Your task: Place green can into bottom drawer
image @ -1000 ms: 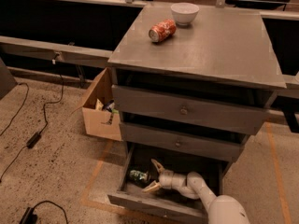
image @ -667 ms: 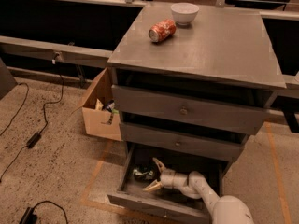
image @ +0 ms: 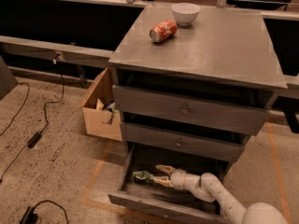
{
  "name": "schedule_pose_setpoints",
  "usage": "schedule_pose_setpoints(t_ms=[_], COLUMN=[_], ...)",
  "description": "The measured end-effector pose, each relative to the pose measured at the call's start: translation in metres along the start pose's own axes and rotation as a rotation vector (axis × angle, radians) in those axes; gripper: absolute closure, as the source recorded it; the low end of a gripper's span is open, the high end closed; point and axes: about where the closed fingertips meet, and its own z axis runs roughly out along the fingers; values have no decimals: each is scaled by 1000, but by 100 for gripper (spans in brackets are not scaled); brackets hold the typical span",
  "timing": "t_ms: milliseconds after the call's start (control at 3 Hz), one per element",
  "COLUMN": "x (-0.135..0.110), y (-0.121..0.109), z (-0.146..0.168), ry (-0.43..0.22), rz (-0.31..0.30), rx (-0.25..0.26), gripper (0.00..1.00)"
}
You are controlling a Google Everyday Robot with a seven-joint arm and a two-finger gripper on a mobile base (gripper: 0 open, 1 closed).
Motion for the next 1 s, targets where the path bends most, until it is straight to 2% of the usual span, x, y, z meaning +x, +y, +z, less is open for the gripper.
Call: schedule_pose_setpoints(t_ms=[333,667,1000], x=[-21,-62,-69], y=[5,9,37], z=[-47,-97,-90], ry=[51,84,80], rz=[37,70,82], rx=[28,91,44], gripper=[78,99,87])
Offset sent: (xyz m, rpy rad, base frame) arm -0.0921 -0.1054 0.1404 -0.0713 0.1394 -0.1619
